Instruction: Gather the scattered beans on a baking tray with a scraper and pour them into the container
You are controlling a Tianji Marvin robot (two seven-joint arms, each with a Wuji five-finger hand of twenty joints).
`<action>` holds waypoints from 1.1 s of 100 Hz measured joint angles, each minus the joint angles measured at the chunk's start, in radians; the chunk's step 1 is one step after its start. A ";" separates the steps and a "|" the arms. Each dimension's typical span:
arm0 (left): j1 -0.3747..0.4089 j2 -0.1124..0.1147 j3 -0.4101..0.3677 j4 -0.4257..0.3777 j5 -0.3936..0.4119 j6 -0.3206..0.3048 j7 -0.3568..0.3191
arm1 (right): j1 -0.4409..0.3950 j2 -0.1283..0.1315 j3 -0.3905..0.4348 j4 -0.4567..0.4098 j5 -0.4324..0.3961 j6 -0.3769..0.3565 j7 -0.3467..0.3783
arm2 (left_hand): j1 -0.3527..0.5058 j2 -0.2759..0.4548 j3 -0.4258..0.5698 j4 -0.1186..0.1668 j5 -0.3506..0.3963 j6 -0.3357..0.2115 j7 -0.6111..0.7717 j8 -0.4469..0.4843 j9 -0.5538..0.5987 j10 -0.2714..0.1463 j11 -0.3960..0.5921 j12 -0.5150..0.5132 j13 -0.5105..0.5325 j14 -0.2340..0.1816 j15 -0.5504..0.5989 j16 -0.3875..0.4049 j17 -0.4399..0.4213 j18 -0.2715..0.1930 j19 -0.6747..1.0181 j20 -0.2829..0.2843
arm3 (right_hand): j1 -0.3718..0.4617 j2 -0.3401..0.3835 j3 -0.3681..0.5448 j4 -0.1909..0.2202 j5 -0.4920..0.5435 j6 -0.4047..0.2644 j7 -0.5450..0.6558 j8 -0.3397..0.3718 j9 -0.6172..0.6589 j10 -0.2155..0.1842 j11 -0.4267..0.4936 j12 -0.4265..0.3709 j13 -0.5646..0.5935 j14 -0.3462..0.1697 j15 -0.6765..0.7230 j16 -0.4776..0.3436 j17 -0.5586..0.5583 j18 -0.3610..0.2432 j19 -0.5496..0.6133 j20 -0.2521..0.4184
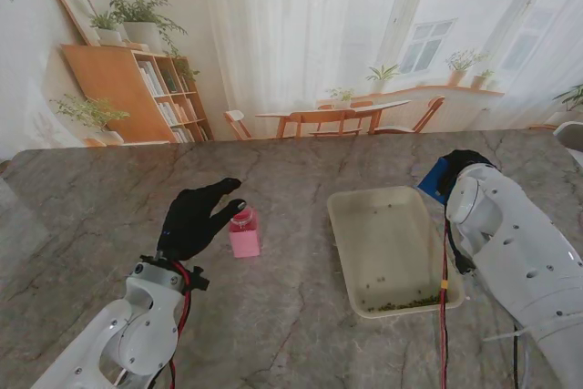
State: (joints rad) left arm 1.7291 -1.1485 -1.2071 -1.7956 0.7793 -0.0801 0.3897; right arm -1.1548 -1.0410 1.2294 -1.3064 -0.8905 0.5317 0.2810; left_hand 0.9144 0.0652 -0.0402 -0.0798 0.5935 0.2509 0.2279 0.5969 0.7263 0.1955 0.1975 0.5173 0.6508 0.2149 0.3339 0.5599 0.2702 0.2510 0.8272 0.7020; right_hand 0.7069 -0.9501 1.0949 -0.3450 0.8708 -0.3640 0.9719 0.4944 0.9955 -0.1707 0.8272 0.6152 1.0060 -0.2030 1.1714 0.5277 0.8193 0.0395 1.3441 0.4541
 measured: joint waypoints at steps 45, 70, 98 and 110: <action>-0.047 0.007 0.041 0.030 0.000 -0.002 -0.041 | 0.094 -0.033 -0.042 0.251 0.263 0.104 -0.163 | 0.000 0.000 0.000 0.000 0.000 0.000 0.000 0.000 0.000 0.000 0.000 0.000 0.000 0.000 0.001 0.001 0.000 0.000 0.000 0.000 | 0.028 0.100 -0.115 0.000 -0.042 0.034 0.000 -0.110 -0.015 0.046 -0.056 -0.023 0.000 0.004 -0.079 -0.032 0.020 -0.002 -0.050 -0.091; -0.064 0.007 0.050 0.043 -0.006 -0.004 -0.063 | 0.144 -0.065 -0.072 0.343 0.322 0.086 -0.205 | 0.000 0.000 0.000 0.000 0.000 0.000 0.000 0.000 0.000 0.000 0.000 0.000 0.000 0.000 0.002 0.001 0.000 0.000 0.000 0.000 | 0.028 0.142 -0.133 0.000 -0.064 0.050 0.000 -0.112 -0.018 0.059 -0.092 -0.023 0.005 0.012 -0.141 -0.057 0.024 -0.010 -0.082 -0.147; -0.066 0.010 0.049 0.041 -0.007 0.004 -0.084 | 0.216 -0.063 -0.176 0.419 0.305 -0.052 -0.152 | 0.000 0.000 0.000 0.000 0.000 0.000 0.000 0.000 0.000 0.000 0.000 0.000 0.000 0.000 0.005 0.002 0.000 0.000 0.000 0.000 | 0.029 0.161 -0.142 0.000 -0.078 0.060 0.000 -0.112 -0.019 0.066 -0.107 -0.023 0.005 0.020 -0.157 -0.067 0.019 -0.011 -0.088 -0.159; -0.077 0.010 0.050 0.048 -0.016 0.008 -0.096 | 0.255 -0.059 -0.221 0.466 0.285 -0.109 -0.133 | 0.000 0.000 0.000 0.000 0.000 0.000 0.000 0.000 0.000 0.000 0.000 0.000 0.000 0.000 0.005 0.002 0.000 0.000 0.000 0.000 | 0.029 0.168 -0.142 0.000 -0.084 0.060 0.000 -0.112 -0.019 0.077 -0.107 -0.023 0.005 0.031 -0.166 -0.074 -0.003 0.000 -0.072 -0.159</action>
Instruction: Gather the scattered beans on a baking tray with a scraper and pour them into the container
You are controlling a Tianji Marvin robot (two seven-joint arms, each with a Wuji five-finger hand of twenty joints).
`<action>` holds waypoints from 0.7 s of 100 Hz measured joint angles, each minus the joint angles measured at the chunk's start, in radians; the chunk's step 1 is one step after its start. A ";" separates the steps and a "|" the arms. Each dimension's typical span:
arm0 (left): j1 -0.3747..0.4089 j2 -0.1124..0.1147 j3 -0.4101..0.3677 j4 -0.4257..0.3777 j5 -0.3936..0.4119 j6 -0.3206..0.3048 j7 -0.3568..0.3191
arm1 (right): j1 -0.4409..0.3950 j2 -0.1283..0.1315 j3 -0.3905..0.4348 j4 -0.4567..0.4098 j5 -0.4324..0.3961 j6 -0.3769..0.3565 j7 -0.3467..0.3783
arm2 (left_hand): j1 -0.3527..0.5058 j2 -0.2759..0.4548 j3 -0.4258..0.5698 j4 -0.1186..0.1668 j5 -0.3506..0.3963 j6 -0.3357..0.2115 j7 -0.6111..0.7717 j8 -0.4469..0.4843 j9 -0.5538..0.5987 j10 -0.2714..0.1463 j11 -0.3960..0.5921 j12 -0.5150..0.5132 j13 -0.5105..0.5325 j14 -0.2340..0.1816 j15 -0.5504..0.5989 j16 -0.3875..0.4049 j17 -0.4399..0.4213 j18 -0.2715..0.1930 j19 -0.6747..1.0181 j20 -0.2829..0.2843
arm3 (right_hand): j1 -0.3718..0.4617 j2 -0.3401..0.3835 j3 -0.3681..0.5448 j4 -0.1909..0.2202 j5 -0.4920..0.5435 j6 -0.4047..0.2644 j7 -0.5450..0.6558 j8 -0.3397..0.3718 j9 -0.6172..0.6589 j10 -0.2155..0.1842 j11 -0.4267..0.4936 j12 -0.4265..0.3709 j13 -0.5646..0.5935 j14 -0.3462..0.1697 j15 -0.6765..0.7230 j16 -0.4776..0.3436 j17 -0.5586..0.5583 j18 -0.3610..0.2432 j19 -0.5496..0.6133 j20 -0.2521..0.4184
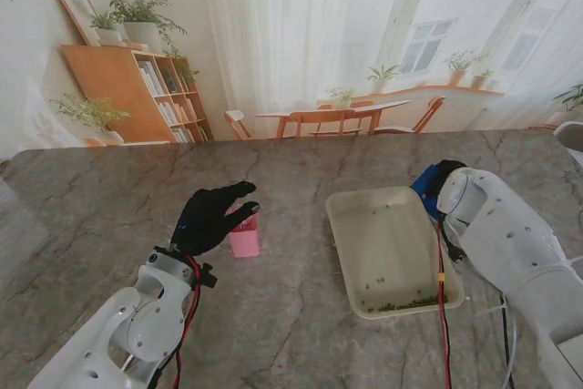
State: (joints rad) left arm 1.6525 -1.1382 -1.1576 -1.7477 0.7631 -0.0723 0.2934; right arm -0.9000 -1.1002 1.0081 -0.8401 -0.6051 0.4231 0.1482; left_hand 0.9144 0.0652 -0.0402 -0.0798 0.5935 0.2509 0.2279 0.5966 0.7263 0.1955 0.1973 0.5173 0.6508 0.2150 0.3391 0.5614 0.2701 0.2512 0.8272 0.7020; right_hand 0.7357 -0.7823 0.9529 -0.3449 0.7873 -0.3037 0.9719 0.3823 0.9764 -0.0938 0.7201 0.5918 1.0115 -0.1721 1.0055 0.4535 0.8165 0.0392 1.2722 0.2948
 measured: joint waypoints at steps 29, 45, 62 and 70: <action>-0.044 0.005 0.002 0.048 -0.025 -0.002 -0.057 | 0.096 0.013 -0.125 0.113 -0.004 -0.143 0.043 | 0.000 0.000 0.000 0.000 0.000 0.000 0.000 0.000 0.000 0.000 0.000 0.000 0.000 0.000 0.000 0.000 0.000 0.000 0.000 0.000 | -0.031 0.075 0.021 0.001 -0.092 -0.002 0.050 -0.056 -0.081 0.092 -0.009 0.000 -0.055 0.087 -0.028 -0.021 -0.135 0.094 0.018 -0.002; -0.047 0.008 -0.002 0.055 -0.025 -0.003 -0.064 | 0.146 0.012 -0.197 0.182 0.006 -0.175 0.049 | 0.000 0.000 0.000 0.000 0.000 0.000 0.000 0.000 0.000 0.000 0.000 0.000 0.000 0.000 0.000 0.000 0.000 0.000 0.000 0.000 | -0.062 0.113 0.042 0.004 -0.139 0.017 0.056 -0.063 -0.147 0.130 -0.009 0.000 -0.097 0.117 -0.041 -0.009 -0.200 0.129 0.019 0.019; -0.057 0.010 0.001 0.068 -0.026 -0.003 -0.079 | 0.173 0.013 -0.225 0.224 0.006 -0.210 0.060 | 0.000 0.000 0.000 0.000 0.000 0.000 0.000 -0.001 0.000 0.000 0.000 0.000 0.000 0.000 0.000 0.000 0.000 0.000 0.000 0.000 | -0.138 0.160 0.079 0.027 -0.191 0.104 -0.035 -0.055 -0.247 0.178 0.003 -0.041 -0.172 0.167 -0.080 0.018 -0.285 0.165 0.019 0.062; -0.065 0.011 0.005 0.075 -0.031 -0.004 -0.085 | 0.179 0.012 -0.227 0.234 0.021 -0.207 0.062 | 0.000 0.000 0.000 0.000 0.000 0.000 0.000 -0.001 0.000 0.000 0.000 0.000 0.000 0.000 0.000 0.000 0.000 0.000 0.000 0.000 | -0.219 0.183 0.104 0.122 -0.208 0.177 -0.184 0.038 -0.316 0.211 -0.005 -0.052 -0.237 0.212 -0.119 0.019 -0.358 0.191 0.014 0.098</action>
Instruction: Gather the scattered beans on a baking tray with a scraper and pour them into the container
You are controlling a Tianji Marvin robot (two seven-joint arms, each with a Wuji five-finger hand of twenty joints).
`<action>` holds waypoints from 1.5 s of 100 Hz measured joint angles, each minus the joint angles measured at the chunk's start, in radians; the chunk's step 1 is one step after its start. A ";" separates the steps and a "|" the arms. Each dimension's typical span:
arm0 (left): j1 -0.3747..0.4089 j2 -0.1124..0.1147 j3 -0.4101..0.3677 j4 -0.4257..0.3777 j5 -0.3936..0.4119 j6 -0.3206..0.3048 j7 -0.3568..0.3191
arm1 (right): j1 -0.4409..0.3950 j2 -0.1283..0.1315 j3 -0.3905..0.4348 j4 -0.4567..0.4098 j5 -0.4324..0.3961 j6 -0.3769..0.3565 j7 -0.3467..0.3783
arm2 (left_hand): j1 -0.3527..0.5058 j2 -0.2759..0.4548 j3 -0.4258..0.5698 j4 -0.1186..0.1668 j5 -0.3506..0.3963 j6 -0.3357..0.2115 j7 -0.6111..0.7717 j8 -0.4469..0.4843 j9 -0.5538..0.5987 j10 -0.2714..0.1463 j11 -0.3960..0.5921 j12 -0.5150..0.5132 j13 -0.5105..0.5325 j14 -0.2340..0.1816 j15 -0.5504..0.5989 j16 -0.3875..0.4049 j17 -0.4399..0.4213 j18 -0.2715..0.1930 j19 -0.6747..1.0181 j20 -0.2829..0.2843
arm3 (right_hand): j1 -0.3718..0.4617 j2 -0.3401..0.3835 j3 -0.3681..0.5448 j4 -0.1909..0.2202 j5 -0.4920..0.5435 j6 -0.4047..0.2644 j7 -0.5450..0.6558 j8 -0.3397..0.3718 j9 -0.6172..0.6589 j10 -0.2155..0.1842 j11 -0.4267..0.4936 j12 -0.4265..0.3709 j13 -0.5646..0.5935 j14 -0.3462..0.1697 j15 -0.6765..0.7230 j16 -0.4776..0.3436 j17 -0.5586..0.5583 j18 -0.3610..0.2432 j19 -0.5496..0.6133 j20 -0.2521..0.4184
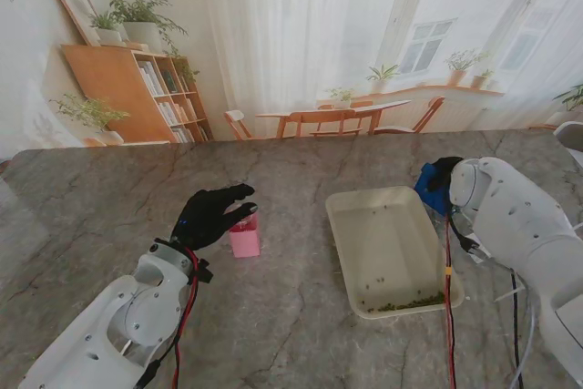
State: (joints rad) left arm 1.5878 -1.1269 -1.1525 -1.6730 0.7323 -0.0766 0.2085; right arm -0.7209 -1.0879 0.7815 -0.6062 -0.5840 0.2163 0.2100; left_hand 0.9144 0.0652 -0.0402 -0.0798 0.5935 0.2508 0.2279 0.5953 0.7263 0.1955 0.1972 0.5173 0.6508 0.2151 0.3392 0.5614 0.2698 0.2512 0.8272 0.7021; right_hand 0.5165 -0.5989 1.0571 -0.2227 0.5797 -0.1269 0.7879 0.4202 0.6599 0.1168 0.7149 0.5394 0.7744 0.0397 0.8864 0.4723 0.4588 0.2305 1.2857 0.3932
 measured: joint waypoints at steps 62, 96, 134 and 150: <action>-0.011 0.004 0.004 0.006 -0.015 -0.006 -0.032 | 0.001 0.040 -0.017 -0.057 -0.066 -0.031 0.120 | 0.000 0.000 0.000 0.000 0.000 0.000 0.000 -0.009 0.000 0.000 0.000 0.000 0.000 0.000 0.000 0.000 0.000 0.000 0.000 0.000 | -0.185 0.079 -0.041 0.036 -0.360 0.313 -0.562 0.053 -0.469 0.183 -0.278 -0.105 -0.498 0.219 -0.364 -0.106 -0.399 0.068 -0.134 -0.012; -0.015 0.005 0.006 0.008 -0.017 -0.007 -0.037 | 0.032 0.048 -0.051 -0.037 -0.090 -0.061 0.133 | 0.000 0.000 0.000 0.000 0.000 0.000 0.000 -0.010 0.000 0.000 0.000 0.000 0.000 0.000 0.000 0.000 0.000 0.000 0.000 0.000 | -0.182 0.124 -0.064 0.037 -0.433 0.338 -0.646 0.111 -0.495 0.203 -0.338 -0.108 -0.543 0.230 -0.365 -0.107 -0.420 0.060 -0.134 -0.013; -0.031 0.006 0.011 0.017 -0.030 -0.008 -0.050 | -0.194 0.072 0.345 -0.392 -0.308 -0.074 0.166 | 0.000 0.000 0.000 0.000 0.000 0.000 0.000 -0.010 0.000 0.000 0.000 0.000 0.007 -0.003 0.000 0.000 -0.001 0.000 0.000 0.000 | -0.197 0.139 -0.101 0.046 -0.324 0.338 -0.631 0.149 -0.412 0.203 -0.288 -0.076 -0.452 0.231 -0.301 -0.099 -0.375 0.059 -0.115 -0.013; -0.015 0.003 -0.010 0.012 -0.029 -0.008 -0.033 | -0.337 0.075 0.484 -0.607 -0.359 -0.101 0.178 | 0.000 0.000 0.000 0.000 0.000 0.000 -0.001 -0.010 0.000 0.000 -0.002 -0.005 0.008 0.002 0.000 0.000 -0.002 0.001 0.000 0.000 | -0.226 0.152 -0.144 0.046 -0.286 0.338 -0.616 0.151 -0.373 0.199 -0.274 -0.054 -0.415 0.229 -0.281 -0.085 -0.358 0.059 -0.110 -0.013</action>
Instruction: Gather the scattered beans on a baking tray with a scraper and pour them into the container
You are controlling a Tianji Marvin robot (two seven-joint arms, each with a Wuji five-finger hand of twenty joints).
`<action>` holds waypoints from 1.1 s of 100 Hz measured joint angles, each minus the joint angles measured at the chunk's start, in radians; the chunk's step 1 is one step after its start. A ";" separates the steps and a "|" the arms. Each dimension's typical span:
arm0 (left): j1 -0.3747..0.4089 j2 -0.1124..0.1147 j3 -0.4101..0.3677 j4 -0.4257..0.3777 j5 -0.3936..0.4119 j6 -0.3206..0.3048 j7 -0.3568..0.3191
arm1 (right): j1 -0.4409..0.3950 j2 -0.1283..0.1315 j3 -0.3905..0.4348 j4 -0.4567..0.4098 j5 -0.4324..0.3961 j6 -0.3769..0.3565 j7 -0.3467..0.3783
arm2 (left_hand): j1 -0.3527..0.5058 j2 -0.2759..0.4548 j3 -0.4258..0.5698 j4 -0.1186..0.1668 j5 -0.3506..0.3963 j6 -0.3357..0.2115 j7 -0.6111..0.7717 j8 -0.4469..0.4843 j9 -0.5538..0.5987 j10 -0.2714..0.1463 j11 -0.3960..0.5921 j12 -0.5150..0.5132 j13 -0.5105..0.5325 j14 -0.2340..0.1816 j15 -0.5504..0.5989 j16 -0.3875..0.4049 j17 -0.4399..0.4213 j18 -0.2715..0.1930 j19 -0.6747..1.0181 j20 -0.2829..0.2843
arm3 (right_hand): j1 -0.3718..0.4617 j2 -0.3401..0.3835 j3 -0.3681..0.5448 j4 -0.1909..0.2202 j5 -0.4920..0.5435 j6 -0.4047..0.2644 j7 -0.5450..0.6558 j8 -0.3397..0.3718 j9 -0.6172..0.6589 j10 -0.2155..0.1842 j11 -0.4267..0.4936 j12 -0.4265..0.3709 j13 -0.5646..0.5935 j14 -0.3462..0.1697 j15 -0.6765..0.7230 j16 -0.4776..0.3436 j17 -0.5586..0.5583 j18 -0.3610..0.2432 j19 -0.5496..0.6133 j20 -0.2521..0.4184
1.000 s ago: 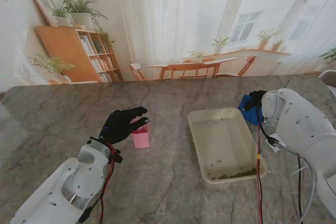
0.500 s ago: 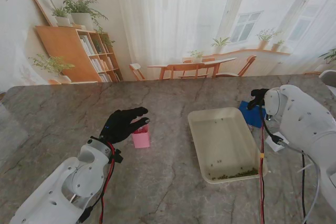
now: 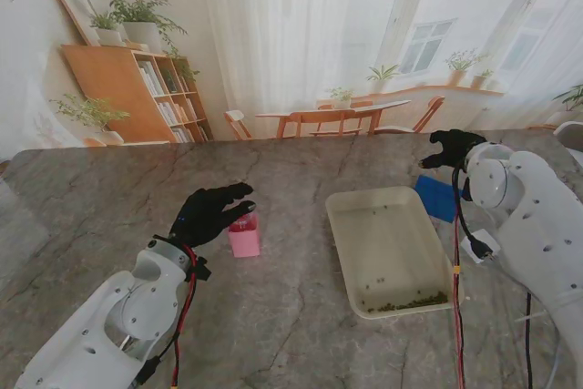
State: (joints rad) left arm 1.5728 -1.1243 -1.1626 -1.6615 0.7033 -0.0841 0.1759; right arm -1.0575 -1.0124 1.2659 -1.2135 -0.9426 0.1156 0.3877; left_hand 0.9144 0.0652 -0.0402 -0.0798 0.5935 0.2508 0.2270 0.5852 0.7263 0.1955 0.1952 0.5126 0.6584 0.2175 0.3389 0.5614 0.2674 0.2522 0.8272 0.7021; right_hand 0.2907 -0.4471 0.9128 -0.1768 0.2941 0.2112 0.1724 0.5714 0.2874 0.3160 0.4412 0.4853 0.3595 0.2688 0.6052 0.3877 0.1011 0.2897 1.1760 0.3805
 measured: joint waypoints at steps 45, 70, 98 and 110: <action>0.070 -0.016 -0.071 -0.030 -0.017 -0.067 0.114 | -0.359 0.002 0.227 -0.422 -0.136 -0.046 0.128 | 0.000 0.000 0.000 0.000 0.000 0.000 -0.004 0.000 0.000 0.000 -0.006 0.000 0.000 0.003 0.000 0.000 -0.006 0.010 0.000 0.000 | -0.049 0.048 -0.119 0.001 0.064 0.027 0.031 0.046 0.104 -0.017 0.000 0.092 0.112 -0.027 0.045 0.068 0.095 0.000 0.001 0.001; 0.094 -0.027 -0.086 -0.042 -0.030 -0.091 0.164 | -0.494 0.001 0.248 -0.508 -0.159 0.021 0.090 | 0.000 0.000 0.000 0.000 0.000 0.000 -0.011 0.000 0.000 0.000 -0.006 0.000 0.000 0.003 0.000 0.000 -0.011 0.011 0.000 0.000 | -0.049 0.048 -0.127 0.013 0.107 0.038 0.059 0.073 0.178 -0.023 0.042 0.129 0.199 -0.054 0.106 0.101 0.190 -0.001 0.032 0.028; 0.108 -0.030 -0.088 -0.056 -0.023 -0.093 0.189 | -0.501 0.000 0.209 -0.483 -0.152 0.085 0.101 | 0.000 0.000 0.000 0.000 0.000 0.000 -0.011 0.000 0.000 0.000 -0.006 0.000 0.000 0.003 0.000 0.000 -0.011 0.011 0.000 0.000 | -0.049 0.048 -0.127 0.013 0.107 0.063 0.059 0.083 0.202 -0.022 0.042 0.130 0.241 -0.077 0.121 0.107 0.231 -0.003 0.039 0.051; 0.110 -0.030 -0.088 -0.056 -0.017 -0.092 0.196 | -0.481 0.001 0.192 -0.433 -0.153 0.087 0.120 | 0.000 0.000 0.000 0.000 0.000 0.000 -0.011 0.000 0.000 0.000 -0.006 0.000 0.000 0.003 0.000 0.000 -0.011 0.011 0.000 0.000 | -0.048 0.048 -0.123 0.013 0.107 0.075 0.059 0.084 0.202 -0.018 0.042 0.131 0.241 -0.077 0.121 0.107 0.230 -0.003 0.039 0.051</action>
State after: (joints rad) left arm 1.6824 -1.1544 -1.2503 -1.7179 0.6859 -0.1765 0.3715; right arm -1.5388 -1.0116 1.4577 -1.6463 -1.0957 0.2025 0.5075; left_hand 0.9144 0.0652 -0.0402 -0.0798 0.5931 0.2509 0.2161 0.5848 0.7261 0.1955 0.1893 0.5125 0.6586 0.2206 0.3390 0.5614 0.2568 0.2631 0.8272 0.7021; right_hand 0.2423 -0.3986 0.7893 -0.1640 0.4012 0.2866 0.2312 0.6551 0.4890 0.2979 0.4836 0.6162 0.6004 0.1921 0.7265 0.4945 0.3308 0.2865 1.2151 0.4312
